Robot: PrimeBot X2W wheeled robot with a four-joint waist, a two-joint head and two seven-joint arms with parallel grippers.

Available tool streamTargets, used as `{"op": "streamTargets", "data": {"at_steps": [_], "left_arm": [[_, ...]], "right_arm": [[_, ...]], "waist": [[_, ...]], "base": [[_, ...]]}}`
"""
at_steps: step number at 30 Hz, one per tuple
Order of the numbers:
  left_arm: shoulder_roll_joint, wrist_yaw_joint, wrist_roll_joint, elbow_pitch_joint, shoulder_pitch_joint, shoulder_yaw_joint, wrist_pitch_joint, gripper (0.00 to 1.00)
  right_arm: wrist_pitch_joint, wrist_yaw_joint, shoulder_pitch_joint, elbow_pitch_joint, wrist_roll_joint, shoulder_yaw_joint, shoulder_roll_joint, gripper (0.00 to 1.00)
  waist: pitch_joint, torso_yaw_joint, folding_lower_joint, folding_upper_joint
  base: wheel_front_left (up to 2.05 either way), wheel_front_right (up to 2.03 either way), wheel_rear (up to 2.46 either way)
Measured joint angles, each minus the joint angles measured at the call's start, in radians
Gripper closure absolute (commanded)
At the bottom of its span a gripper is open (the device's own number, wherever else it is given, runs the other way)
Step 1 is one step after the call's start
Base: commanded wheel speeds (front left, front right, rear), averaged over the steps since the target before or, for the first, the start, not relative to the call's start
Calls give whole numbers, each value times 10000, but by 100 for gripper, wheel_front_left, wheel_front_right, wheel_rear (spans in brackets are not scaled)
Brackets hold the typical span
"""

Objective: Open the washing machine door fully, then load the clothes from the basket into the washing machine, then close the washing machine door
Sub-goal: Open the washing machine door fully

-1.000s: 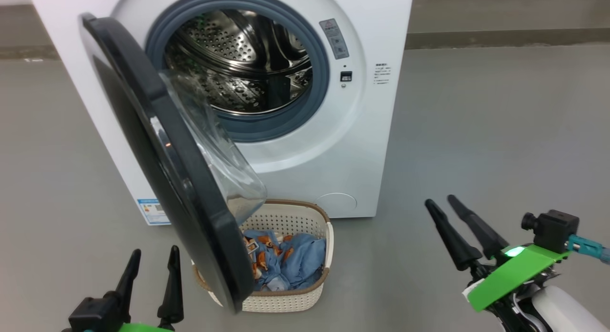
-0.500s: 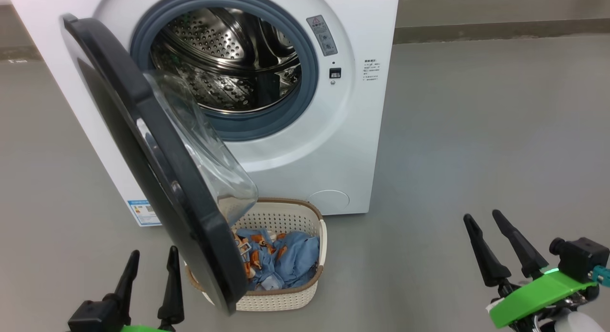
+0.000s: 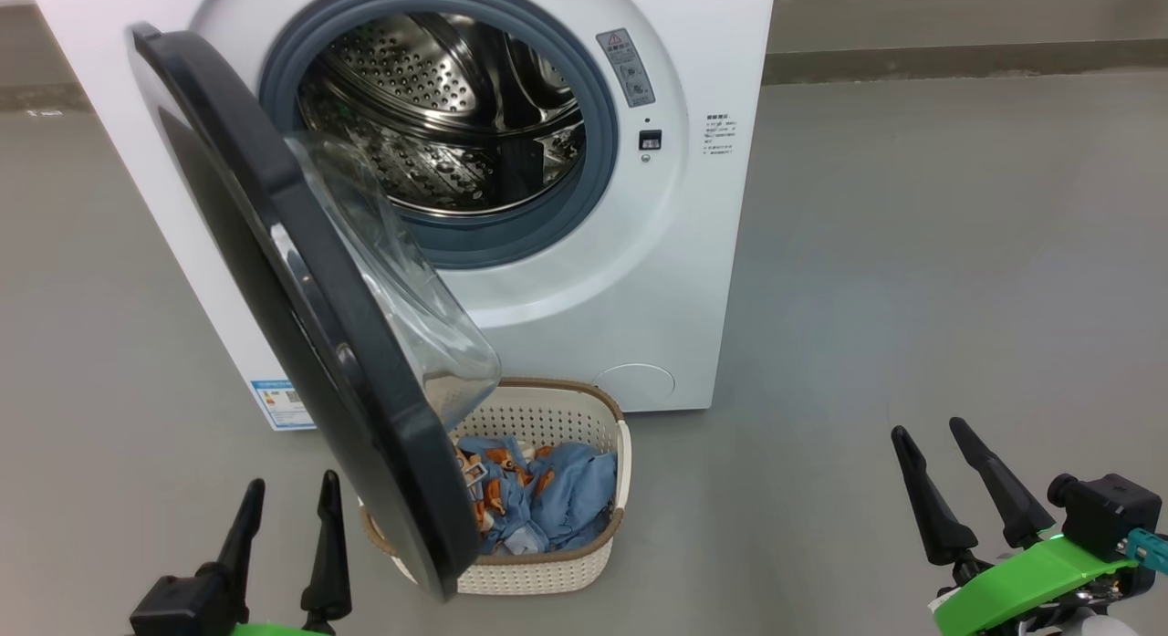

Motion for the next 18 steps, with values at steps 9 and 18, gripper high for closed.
{"op": "streamTargets", "data": {"at_steps": [9,18], "left_arm": [[-46,-86,27,8,0,96,0,0],[-52,-100,98,31,0,171,0,0]], "right_arm": [[0,0,0,-2,-151,17,94,0],[0,0,-2,27,-151,109,90,0]], "waist": [[-25,-9,-1,0],[-52,-40,0,0]], "base": [[0,0,0],[0,0,0]]}}
